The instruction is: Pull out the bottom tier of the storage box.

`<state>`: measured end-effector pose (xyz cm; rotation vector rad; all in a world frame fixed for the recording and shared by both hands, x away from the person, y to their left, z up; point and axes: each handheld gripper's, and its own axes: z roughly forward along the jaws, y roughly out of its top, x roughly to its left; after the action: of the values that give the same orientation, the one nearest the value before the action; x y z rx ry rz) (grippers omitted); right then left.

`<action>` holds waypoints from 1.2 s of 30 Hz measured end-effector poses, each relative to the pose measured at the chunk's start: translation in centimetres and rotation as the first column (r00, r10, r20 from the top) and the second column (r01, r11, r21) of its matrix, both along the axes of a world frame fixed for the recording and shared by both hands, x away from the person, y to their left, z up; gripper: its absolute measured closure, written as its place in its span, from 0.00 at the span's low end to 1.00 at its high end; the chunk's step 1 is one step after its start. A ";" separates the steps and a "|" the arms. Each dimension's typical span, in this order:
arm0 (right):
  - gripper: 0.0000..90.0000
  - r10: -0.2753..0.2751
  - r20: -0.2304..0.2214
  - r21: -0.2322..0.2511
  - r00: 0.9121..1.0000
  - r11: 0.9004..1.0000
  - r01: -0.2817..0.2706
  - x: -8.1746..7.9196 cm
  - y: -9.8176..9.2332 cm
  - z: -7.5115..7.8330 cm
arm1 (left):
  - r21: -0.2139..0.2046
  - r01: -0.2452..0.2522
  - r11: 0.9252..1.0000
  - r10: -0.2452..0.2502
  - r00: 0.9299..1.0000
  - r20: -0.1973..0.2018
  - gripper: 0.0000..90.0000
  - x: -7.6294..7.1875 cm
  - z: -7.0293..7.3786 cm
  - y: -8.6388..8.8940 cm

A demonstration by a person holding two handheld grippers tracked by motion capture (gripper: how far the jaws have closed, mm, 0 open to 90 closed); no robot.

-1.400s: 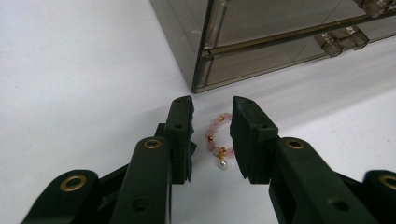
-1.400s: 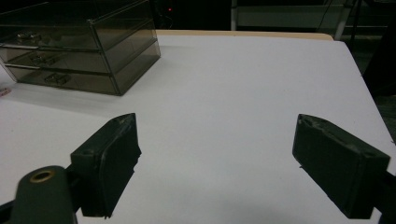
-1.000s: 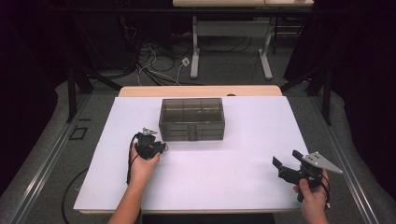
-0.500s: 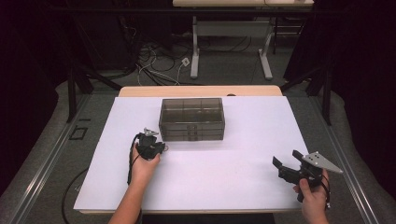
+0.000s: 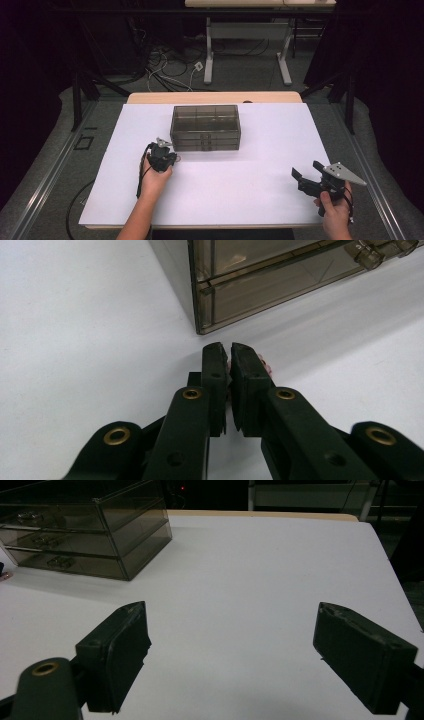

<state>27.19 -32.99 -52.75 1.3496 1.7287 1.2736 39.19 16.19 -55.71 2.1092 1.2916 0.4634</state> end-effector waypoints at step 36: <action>0.16 -0.011 0.001 0.017 1.000 1.000 0.011 0.2 -0.2 -0.1 | -0.098 -0.032 0.995 0.034 0.999 0.018 0.96 -0.4 0.8 1.9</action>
<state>27.36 -33.21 -52.85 1.3664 1.7108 1.2854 38.79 18.11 -54.96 2.0007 1.3132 0.4245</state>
